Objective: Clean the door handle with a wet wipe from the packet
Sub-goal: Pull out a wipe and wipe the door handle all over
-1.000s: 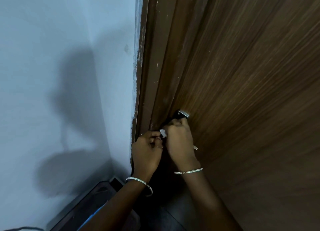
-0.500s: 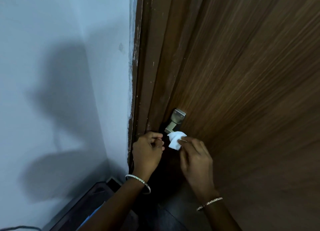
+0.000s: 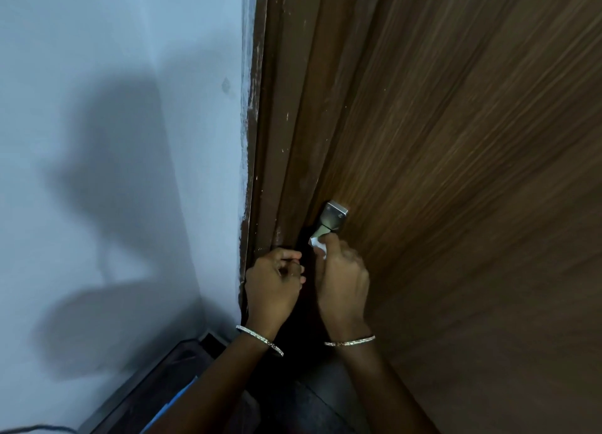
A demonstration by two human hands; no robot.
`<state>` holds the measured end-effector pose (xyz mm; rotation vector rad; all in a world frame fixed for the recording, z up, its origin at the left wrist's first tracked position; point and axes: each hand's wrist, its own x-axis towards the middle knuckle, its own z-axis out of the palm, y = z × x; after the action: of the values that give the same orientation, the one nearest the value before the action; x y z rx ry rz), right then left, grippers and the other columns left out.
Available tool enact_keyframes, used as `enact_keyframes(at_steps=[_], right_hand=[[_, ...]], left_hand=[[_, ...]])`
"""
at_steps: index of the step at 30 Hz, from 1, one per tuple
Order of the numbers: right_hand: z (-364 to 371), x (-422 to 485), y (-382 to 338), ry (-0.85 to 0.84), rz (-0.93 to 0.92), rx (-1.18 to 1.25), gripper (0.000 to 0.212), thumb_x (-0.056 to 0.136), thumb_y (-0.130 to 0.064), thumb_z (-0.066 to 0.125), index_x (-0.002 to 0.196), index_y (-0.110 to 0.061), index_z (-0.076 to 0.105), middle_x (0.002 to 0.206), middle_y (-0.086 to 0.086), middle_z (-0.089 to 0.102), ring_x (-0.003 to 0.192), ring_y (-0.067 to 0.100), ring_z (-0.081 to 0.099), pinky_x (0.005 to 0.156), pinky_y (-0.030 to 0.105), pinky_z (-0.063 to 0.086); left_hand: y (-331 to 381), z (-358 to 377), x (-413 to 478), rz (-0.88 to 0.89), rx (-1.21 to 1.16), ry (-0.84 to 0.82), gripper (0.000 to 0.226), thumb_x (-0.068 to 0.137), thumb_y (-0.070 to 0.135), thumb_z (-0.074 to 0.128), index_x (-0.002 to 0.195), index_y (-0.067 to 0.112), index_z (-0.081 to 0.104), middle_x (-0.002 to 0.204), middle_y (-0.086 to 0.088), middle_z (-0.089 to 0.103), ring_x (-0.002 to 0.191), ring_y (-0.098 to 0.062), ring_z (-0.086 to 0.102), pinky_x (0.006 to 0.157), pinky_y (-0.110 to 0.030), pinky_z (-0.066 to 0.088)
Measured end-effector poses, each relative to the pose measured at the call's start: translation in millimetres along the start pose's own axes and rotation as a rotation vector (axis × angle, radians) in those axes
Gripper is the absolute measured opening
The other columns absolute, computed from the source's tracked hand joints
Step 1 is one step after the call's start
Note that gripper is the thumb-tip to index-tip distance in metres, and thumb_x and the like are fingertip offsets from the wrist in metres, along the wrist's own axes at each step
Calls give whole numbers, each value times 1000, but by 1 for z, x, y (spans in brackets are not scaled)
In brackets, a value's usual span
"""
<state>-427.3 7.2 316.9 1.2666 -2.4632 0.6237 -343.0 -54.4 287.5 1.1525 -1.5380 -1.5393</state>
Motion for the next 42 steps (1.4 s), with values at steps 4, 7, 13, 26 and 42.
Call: enact_keyframes(at_steps=[4, 7, 13, 26, 42], right_hand=[[-9, -5, 28, -71, 8, 70, 16, 96, -34, 58, 109, -25, 59, 87, -1, 70, 77, 20, 68, 64, 37, 54], [-21, -15, 51, -76, 60, 182, 13, 94, -37, 62, 103, -29, 58, 85, -6, 72, 75, 11, 70, 61, 27, 54], [-22, -1, 32, -104, 158, 177, 15, 84, -27, 72, 92, -30, 59, 82, -5, 73, 80, 20, 71, 66, 32, 52], [-32, -24, 48, -5, 58, 37, 17, 86, -24, 71, 101, -27, 65, 82, -5, 72, 76, 18, 67, 68, 28, 46], [-6, 12, -8, -88, -96, -92, 15, 85, -9, 67, 98, -13, 73, 95, 6, 74, 93, 25, 64, 77, 37, 56]], left_hand=[[2, -1, -1, -10, -31, -24, 19, 92, 9, 60, 99, 20, 73, 81, 2, 76, 66, -11, 75, 70, -36, 63], [4, -2, 0, -8, -37, -47, 19, 92, 8, 59, 99, 19, 73, 83, 1, 76, 67, -11, 75, 69, -31, 62], [4, -3, 2, -16, -48, -37, 19, 93, 8, 58, 99, 19, 73, 82, 0, 75, 66, -12, 74, 68, -31, 62], [2, 7, 6, -18, -30, -129, 28, 94, 10, 55, 118, 21, 64, 94, 2, 74, 71, -12, 75, 72, -36, 63], [10, 9, 5, 120, 216, -114, 54, 85, -1, 53, 129, 29, 61, 111, 6, 73, 107, -14, 66, 99, -37, 51]])
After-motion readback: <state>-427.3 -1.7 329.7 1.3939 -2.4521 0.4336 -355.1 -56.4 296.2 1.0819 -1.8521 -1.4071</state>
